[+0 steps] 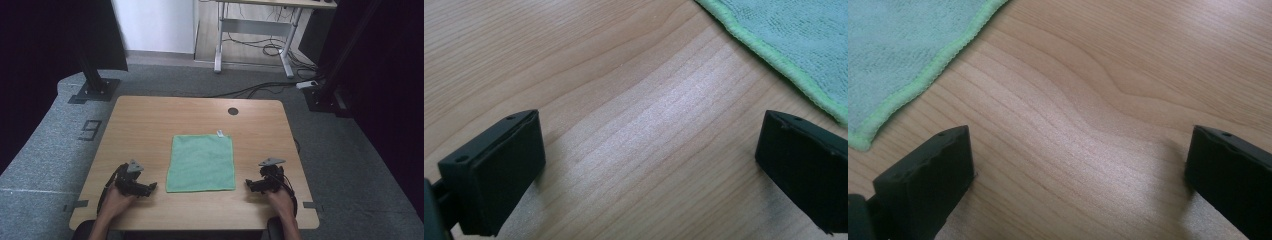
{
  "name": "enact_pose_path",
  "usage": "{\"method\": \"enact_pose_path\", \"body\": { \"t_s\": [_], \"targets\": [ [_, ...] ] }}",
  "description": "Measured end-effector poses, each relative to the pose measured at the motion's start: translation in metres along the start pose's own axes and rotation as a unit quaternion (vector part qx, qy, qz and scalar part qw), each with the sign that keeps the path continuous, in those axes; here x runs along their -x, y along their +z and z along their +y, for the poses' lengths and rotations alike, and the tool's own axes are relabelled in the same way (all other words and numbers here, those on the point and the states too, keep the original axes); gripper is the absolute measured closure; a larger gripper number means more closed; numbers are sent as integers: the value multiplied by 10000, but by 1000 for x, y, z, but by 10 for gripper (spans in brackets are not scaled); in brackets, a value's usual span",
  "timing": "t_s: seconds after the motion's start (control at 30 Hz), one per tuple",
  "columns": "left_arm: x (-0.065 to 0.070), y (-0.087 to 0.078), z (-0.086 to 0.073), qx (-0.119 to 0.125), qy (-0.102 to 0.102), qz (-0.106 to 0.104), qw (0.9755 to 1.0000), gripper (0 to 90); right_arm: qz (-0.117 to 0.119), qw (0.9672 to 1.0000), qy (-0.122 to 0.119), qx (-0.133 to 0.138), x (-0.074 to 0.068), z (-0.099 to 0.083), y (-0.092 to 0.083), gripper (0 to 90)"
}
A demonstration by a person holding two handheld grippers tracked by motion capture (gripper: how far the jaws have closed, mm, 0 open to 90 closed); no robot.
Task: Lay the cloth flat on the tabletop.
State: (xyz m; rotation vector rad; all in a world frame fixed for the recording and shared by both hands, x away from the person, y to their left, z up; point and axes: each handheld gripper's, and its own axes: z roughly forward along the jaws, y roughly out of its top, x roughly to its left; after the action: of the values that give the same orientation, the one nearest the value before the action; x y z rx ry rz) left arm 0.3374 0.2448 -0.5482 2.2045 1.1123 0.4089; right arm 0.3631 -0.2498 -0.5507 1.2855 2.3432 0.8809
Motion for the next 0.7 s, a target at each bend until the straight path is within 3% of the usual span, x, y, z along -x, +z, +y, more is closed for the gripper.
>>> {"method": "enact_pose_path", "body": {
  "t_s": [0.4,0.7],
  "targets": [
    [2,0,0,26,-43,36,10000,0,-144,9989,151,419,-1,-6,4,0],
    [2,0,0,29,-46,29,10000,0,-149,9989,145,418,-1,-6,3,0]
  ]
}}
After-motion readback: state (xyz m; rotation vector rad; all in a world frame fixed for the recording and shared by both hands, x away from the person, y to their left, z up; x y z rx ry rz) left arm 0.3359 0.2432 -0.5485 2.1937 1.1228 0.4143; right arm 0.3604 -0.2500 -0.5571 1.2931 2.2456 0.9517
